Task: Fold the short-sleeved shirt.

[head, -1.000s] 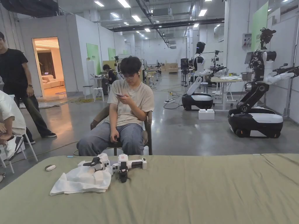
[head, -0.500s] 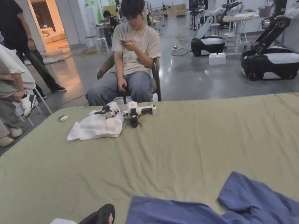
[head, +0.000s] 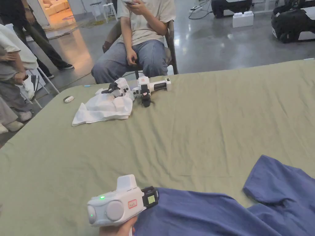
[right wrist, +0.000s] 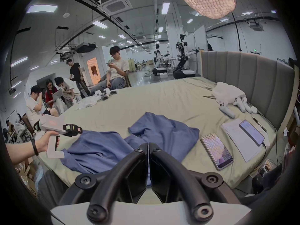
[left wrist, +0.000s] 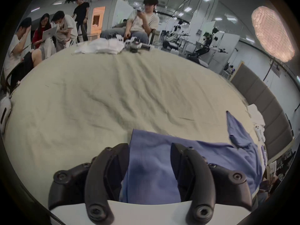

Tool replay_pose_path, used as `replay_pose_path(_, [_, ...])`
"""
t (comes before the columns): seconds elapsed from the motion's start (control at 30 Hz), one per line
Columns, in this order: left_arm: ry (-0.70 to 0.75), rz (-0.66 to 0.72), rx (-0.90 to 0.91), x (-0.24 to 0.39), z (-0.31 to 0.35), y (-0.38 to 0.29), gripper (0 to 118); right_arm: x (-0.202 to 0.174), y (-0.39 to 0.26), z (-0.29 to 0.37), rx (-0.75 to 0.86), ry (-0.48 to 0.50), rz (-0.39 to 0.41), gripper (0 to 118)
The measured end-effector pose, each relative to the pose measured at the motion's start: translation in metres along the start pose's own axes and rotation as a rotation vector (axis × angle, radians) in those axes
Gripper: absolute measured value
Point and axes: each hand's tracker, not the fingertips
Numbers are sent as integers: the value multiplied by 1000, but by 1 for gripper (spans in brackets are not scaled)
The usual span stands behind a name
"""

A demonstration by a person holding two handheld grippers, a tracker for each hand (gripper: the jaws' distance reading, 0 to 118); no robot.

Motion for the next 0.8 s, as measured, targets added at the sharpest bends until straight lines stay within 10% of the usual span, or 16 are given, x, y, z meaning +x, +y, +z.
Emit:
replay_pose_path(0.13, [59,-72,-84,6,-40,8,51,10,-10,-5,-59,-49,7,0])
replay_pose_path(0.27, [68,-197,-138,25,-44,7,2,17,-23,-13,-103,-76,23,0])
replay_pose_path(0.43, [166,-303,-152,42,-55,-4,2,22,-7,-45,-123,-55,40,1])
replay_pose_path(0.6, [166,-338,-210,46,-57,5,2,49,59,-141,-238,15,85,88])
replay_pose_path(0.8, [161,-305,-232,44,-59,8,2,94,92,-296,-477,-21,103,86])
